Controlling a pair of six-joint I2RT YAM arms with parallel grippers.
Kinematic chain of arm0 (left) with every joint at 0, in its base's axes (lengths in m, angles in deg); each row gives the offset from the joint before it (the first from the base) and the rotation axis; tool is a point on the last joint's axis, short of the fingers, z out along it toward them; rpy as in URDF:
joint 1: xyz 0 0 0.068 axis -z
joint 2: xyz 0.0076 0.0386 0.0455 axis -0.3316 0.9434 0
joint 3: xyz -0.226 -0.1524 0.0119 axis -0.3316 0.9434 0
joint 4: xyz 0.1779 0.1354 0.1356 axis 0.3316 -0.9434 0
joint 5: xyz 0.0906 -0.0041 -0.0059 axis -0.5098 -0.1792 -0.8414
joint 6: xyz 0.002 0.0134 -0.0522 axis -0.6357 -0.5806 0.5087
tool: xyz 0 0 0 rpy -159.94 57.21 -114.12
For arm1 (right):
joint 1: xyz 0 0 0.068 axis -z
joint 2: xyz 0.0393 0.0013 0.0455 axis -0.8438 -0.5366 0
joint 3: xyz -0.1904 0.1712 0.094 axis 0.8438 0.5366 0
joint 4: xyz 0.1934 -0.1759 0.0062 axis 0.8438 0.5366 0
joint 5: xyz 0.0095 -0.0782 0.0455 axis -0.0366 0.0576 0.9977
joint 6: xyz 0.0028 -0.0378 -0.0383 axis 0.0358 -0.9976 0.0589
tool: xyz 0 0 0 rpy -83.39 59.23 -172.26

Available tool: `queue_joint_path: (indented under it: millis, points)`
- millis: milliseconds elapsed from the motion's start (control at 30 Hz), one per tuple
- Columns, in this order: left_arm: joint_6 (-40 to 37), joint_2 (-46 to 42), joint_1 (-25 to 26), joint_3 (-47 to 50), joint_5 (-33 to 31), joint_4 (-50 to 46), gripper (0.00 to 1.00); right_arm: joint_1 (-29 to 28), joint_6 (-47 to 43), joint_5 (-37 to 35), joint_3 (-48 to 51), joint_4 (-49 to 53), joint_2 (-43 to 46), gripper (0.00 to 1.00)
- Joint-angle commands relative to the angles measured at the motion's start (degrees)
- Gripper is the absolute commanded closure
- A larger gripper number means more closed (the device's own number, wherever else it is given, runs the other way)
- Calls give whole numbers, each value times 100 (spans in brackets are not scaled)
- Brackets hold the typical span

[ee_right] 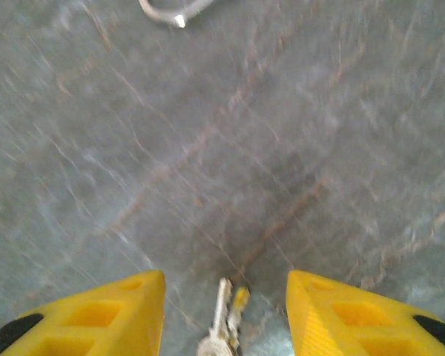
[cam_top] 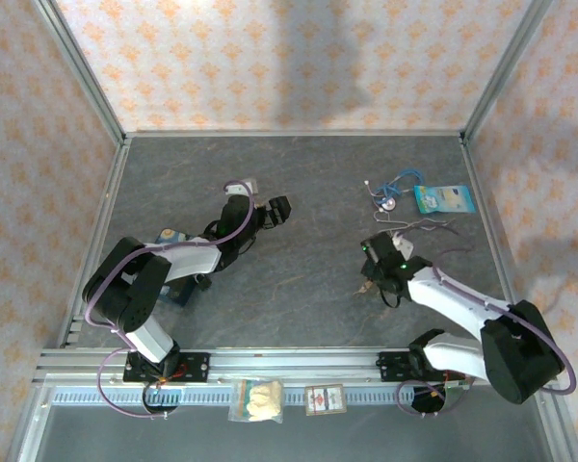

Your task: Unlock a padlock with a key

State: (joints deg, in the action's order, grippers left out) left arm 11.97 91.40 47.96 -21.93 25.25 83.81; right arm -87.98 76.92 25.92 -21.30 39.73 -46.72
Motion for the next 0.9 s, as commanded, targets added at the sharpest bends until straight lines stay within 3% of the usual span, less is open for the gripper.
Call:
queue_joint_path:
  millis: [0, 267, 500, 700, 867]
  points:
    - [45, -166, -21, -99, -50, 129, 6, -243, 367, -47, 1, 94, -284, 54]
    - [67, -263, -21, 28, -160, 139, 6, -687, 685, -103, 92, -59, -659, 61]
    - [93, -320, -13, 73, -179, 153, 6, -727, 742, -117, 235, -306, -716, 83]
    - [113, -500, -18, 199, -178, 245, 6, -731, -220, -155, -83, -730, -530, 100]
    - [220, -608, -20, 378, 97, 427, 6, -727, -1281, 274, -337, -1331, -375, 100]
